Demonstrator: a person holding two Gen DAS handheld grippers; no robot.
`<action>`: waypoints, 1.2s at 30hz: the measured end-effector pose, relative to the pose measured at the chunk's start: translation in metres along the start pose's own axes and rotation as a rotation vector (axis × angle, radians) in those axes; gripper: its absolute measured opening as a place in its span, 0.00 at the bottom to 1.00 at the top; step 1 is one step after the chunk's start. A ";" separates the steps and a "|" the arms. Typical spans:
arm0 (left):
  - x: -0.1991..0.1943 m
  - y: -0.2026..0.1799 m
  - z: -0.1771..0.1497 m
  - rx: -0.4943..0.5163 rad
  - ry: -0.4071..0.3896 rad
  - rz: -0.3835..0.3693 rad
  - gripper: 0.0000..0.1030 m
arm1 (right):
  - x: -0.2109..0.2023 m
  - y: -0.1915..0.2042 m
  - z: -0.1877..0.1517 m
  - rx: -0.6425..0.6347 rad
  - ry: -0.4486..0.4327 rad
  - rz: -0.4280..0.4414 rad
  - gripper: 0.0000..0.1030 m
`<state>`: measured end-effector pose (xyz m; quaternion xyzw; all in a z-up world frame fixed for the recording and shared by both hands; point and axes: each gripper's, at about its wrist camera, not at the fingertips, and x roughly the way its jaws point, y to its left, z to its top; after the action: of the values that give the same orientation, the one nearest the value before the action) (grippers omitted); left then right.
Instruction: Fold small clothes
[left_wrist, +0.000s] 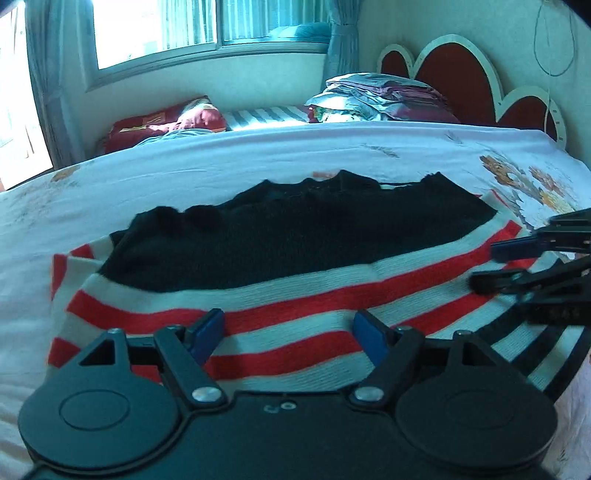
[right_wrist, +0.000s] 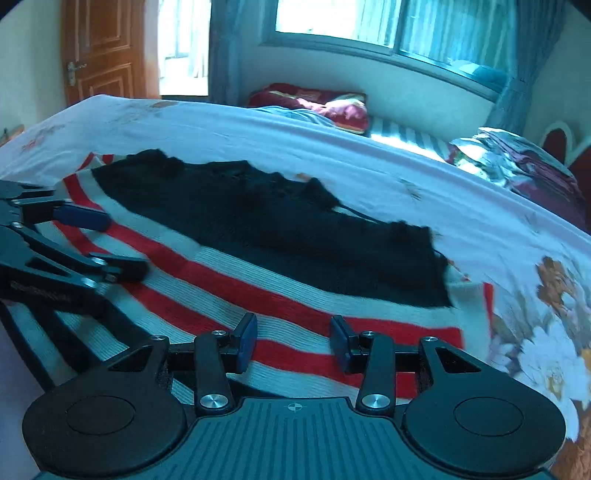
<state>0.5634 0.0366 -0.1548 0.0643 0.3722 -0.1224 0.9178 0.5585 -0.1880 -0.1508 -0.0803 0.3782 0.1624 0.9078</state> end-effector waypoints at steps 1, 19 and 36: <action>-0.005 0.010 -0.004 -0.010 -0.003 0.023 0.75 | -0.006 -0.012 -0.006 0.032 0.013 -0.039 0.41; -0.040 -0.054 -0.044 0.033 0.032 0.013 0.71 | -0.036 0.071 -0.043 0.030 0.060 0.062 0.41; -0.092 0.051 -0.084 -0.107 0.001 0.158 0.68 | -0.092 -0.020 -0.093 0.125 0.103 -0.093 0.34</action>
<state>0.4572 0.1191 -0.1487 0.0444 0.3727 -0.0295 0.9264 0.4435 -0.2534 -0.1502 -0.0491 0.4296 0.0917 0.8970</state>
